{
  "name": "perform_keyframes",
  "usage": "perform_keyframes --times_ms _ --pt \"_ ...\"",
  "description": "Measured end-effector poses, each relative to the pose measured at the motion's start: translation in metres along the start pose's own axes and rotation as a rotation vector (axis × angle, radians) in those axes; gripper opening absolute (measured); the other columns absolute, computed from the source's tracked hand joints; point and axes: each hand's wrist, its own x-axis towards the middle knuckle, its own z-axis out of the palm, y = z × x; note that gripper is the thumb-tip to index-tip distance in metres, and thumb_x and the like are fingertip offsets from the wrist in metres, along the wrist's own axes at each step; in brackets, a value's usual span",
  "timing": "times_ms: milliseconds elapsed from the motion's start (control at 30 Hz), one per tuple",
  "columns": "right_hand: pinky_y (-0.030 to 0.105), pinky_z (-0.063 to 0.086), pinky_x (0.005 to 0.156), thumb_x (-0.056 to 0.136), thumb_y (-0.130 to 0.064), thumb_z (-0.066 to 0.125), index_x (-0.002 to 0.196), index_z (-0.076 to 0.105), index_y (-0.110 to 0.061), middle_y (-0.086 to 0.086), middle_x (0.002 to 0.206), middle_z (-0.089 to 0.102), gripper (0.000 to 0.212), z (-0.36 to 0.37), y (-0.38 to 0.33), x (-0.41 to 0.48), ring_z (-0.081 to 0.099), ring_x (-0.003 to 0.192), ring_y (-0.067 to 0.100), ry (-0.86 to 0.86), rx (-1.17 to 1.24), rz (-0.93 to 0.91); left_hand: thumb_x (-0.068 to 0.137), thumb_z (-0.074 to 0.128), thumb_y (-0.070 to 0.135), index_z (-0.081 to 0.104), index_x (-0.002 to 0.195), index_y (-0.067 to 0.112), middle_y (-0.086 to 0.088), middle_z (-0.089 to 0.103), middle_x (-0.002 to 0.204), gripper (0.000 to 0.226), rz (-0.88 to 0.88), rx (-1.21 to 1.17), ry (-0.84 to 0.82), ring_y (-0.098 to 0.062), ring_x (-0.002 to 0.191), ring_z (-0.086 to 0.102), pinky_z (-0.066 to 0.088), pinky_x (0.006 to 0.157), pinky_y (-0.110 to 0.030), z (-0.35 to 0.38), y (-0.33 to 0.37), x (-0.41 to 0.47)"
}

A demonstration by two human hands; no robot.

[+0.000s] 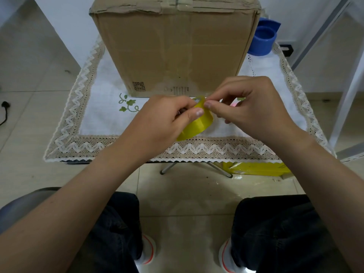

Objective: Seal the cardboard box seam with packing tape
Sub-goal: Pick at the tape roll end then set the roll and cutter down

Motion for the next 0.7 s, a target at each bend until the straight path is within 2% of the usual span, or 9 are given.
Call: perform_keyframes --times_ms 33,100,167,200,333,433,567,700 --pt "0.031 0.058 0.061 0.092 -0.016 0.080 0.089 0.082 -0.014 -0.003 0.085 0.074 0.004 -0.0007 -0.0002 0.0000 0.067 0.071 0.015 -0.002 -0.005 0.013 0.102 0.060 0.035 0.074 0.094 0.019 0.010 0.055 0.059 0.023 -0.007 -0.002 -0.004 -0.003 0.059 0.052 0.032 0.052 -0.019 0.0003 0.0002 -0.0005" --pt "0.022 0.053 0.060 0.090 -0.014 0.080 0.085 0.079 -0.012 -0.007 0.082 0.072 0.006 -0.0009 -0.0012 0.0004 0.066 0.070 0.014 -0.009 -0.027 0.017 0.101 0.062 0.037 0.074 0.090 0.019 0.008 0.056 0.059 0.024 -0.017 -0.010 0.007 -0.005 0.059 0.052 0.033 0.051 -0.020 0.0008 -0.0006 -0.0009" --pt "0.013 0.047 0.062 0.087 -0.011 0.078 0.081 0.076 -0.013 -0.011 0.079 0.068 0.006 0.0005 -0.0034 0.0008 0.064 0.069 0.012 -0.020 -0.079 0.002 0.101 0.061 0.040 0.076 0.092 0.019 0.003 0.064 0.066 0.027 -0.028 -0.025 0.018 -0.013 0.065 0.057 0.039 0.055 -0.029 0.0010 -0.0016 -0.0007" --pt "0.013 0.046 0.062 0.085 -0.012 0.076 0.080 0.075 -0.015 -0.014 0.079 0.066 0.006 0.0018 -0.0042 0.0008 0.062 0.068 0.012 -0.025 -0.103 -0.004 0.100 0.061 0.041 0.076 0.092 0.019 0.001 0.067 0.070 0.027 -0.037 -0.038 0.017 -0.015 0.068 0.060 0.042 0.058 -0.032 0.0012 -0.0014 -0.0010" --pt "0.023 0.049 0.062 0.080 -0.026 0.065 0.079 0.068 -0.024 -0.019 0.077 0.059 0.004 0.0033 -0.0030 0.0012 0.058 0.068 0.011 -0.014 -0.158 0.011 0.092 0.070 0.042 0.075 0.097 0.023 0.005 0.076 0.082 0.020 -0.091 -0.104 -0.035 -0.011 0.078 0.071 0.057 0.073 -0.042 0.0039 0.0032 -0.0021" --pt "0.033 0.050 0.063 0.081 -0.033 0.058 0.080 0.062 -0.028 -0.019 0.077 0.057 0.007 0.0002 -0.0017 0.0008 0.057 0.069 0.011 -0.057 -0.178 0.016 0.093 0.072 0.038 0.077 0.099 0.024 0.003 0.078 0.083 0.016 -0.116 -0.093 -0.015 -0.015 0.079 0.072 0.057 0.075 -0.047 0.0045 0.0053 -0.0010" --pt "0.034 0.048 0.062 0.086 -0.023 0.063 0.081 0.062 -0.025 -0.015 0.079 0.058 0.005 -0.0007 -0.0043 -0.0004 0.056 0.067 0.010 -0.119 -0.152 -0.003 0.094 0.067 0.044 0.078 0.099 0.027 0.003 0.077 0.080 0.021 -0.125 -0.074 0.038 -0.015 0.077 0.072 0.058 0.072 -0.047 0.0005 0.0066 0.0009" --pt "0.041 0.058 0.067 0.096 -0.017 0.073 0.087 0.067 -0.027 -0.012 0.085 0.066 0.014 -0.0008 -0.0022 0.0006 0.068 0.069 0.018 -0.030 0.000 0.079 0.093 0.062 0.047 0.078 0.094 0.028 0.003 0.077 0.076 0.025 -0.163 -0.144 0.089 -0.021 0.073 0.074 0.060 0.070 -0.052 -0.0039 0.0008 0.0033"
